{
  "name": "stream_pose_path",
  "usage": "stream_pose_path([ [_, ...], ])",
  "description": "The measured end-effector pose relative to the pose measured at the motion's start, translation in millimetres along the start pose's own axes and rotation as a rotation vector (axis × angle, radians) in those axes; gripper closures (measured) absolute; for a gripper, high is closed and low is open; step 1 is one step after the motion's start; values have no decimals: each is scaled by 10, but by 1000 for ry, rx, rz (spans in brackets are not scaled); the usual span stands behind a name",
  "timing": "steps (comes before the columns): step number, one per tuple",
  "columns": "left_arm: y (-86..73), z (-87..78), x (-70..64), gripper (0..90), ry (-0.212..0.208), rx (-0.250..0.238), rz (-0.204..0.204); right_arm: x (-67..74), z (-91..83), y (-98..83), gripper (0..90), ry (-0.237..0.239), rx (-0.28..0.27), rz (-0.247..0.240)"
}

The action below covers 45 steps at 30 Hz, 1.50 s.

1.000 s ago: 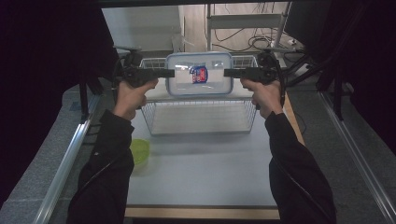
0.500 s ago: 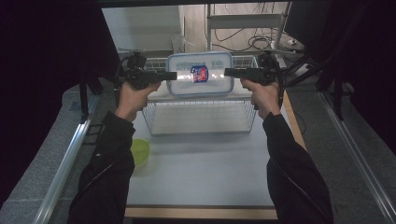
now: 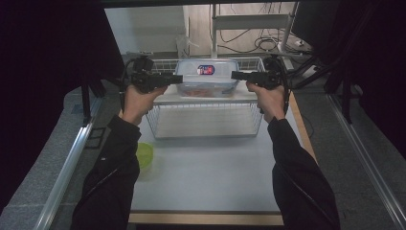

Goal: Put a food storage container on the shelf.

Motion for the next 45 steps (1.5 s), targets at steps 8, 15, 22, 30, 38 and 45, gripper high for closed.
stream_pose_path([
  [8,-80,-188,-112,370,56,-49,122,133,-223,-22,565,-56,-23,-188],
  [15,-357,-176,-171,629,90,-21,168,219,-361,-347,851,-57,33,-312],
  [22,-389,41,-184,779,105,1,158,218,-109,-496,893,-48,101,-339],
  [30,-369,164,-156,788,127,9,138,142,19,-467,893,-89,101,-333],
  [38,-349,191,-164,787,138,12,144,69,61,-430,890,-102,96,-311],
  [45,-434,73,-289,674,104,-7,175,107,-30,-484,788,-81,80,-320],
])
Point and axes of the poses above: each handheld gripper's, and its own axes: z roughly forward along the jaws, y roughly out of its top, x roughly to its left, the point moved 8 cm from there along z, roughly forward along the jaws
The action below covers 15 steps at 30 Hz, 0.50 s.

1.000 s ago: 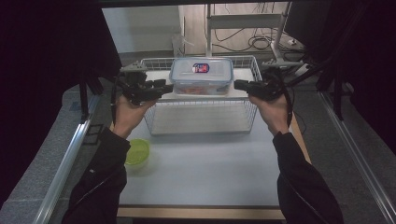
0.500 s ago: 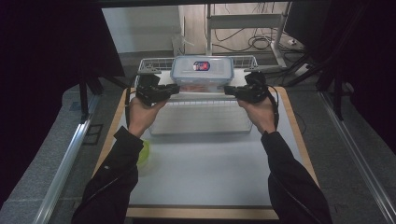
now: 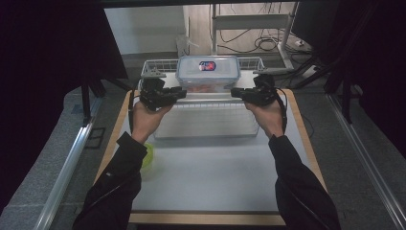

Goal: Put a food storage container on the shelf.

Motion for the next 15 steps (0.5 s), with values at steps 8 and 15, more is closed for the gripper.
stream_pose_path([
  [8,-219,-135,-167,492,-7,-3,37,77,-143,-123,605,17,-17,-11],
  [15,-457,-109,-317,365,-4,33,80,151,-266,-258,473,9,-25,-39],
])
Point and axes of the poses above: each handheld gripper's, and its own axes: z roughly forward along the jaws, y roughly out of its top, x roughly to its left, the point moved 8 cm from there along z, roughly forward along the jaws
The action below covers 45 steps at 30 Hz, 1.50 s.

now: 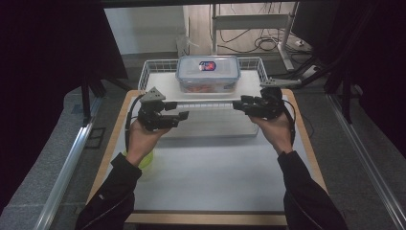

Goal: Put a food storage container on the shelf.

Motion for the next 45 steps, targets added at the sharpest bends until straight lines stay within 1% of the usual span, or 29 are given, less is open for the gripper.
stream_pose_path([
  [2,-59,19,-51,338,4,8,13,26,-21,-50,440,-4,8,-14],
  [6,-174,37,-160,307,-21,7,15,86,-47,-152,383,-14,20,-38],
  [9,-256,32,-216,288,-29,6,22,128,-56,-249,343,-10,34,-46],
  [11,-320,23,-252,273,-31,4,28,157,-62,-320,318,-9,41,-47],
  [14,-422,16,-303,248,-38,-3,35,205,-75,-430,286,2,40,-62],
  [15,-458,20,-316,238,-40,2,38,219,-78,-467,276,2,41,-69],
  [18,-555,34,-349,216,-34,13,46,236,-84,-577,224,-11,59,-102],
  [20,-612,41,-371,202,-36,19,46,236,-90,-650,196,-16,70,-111],
  [23,-701,45,-408,170,-34,31,43,226,-113,-746,162,-29,76,-112],
  [25,-771,46,-433,160,-36,40,32,220,-129,-799,141,-34,73,-106],
  [27,-851,50,-455,161,-47,37,19,227,-143,-851,127,-26,68,-84],
  [29,-931,63,-468,148,-46,52,20,246,-157,-907,112,-6,65,-54],
  [30,-970,63,-476,130,-45,66,32,257,-161,-934,100,-2,63,-49],
  [31,-996,58,-494,106,-46,69,35,269,-164,-963,91,0,62,-44],
  [34,-1047,11,-575,80,-54,63,51,306,-170,-1057,65,-2,68,-55],
  [37,-1111,-51,-665,49,-47,47,73,348,-186,-1147,46,-5,68,-63],
  [38,-1139,-70,-687,40,-39,44,82,361,-196,-1176,38,-8,68,-64],
  [41,-1228,-115,-743,34,-14,39,109,412,-227,-1265,29,-4,67,-59],
  [45,-1342,-139,-824,31,-13,38,135,470,-265,-1408,29,-12,71,-79],
])
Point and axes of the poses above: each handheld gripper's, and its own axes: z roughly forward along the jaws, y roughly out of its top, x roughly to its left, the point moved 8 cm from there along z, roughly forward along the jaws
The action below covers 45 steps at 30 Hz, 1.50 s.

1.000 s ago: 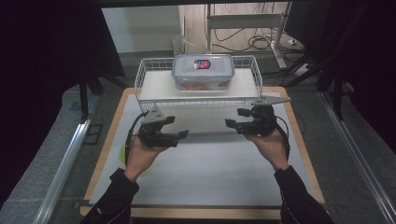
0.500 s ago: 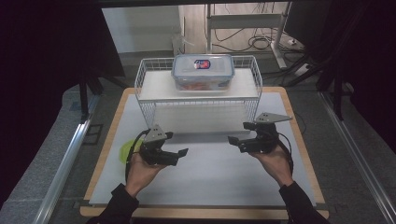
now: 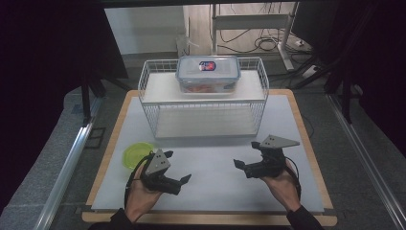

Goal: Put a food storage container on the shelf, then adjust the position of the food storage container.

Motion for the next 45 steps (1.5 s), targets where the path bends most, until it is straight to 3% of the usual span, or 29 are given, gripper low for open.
stream_pose_path([
  [6,-158,17,-110,35,7,21,36,85,-15,-265,39,-1,40,-12],
  [15,-378,109,-218,30,-12,78,31,155,7,-512,39,-14,91,-64],
  [18,-403,137,-214,29,-10,94,30,142,9,-593,39,-13,111,-57],
  [22,-404,128,-170,30,3,107,10,115,6,-626,39,-12,120,-47],
  [26,-417,119,-86,38,1,136,-47,110,23,-630,41,-17,124,-51],
  [28,-408,120,-32,53,19,137,-80,107,40,-632,43,-27,130,-61],
  [33,-310,53,93,194,53,117,-90,112,69,-642,43,-31,143,-77],
  [35,-286,21,182,287,62,110,-100,106,75,-643,44,-32,142,-73],
  [37,-278,0,272,408,39,117,-120,100,79,-648,46,-34,147,-67],
  [41,-252,-42,442,607,68,111,-169,92,94,-653,53,-41,156,-76],
  [45,-246,-113,565,773,109,112,-174,97,111,-659,57,-42,164,-87],
])
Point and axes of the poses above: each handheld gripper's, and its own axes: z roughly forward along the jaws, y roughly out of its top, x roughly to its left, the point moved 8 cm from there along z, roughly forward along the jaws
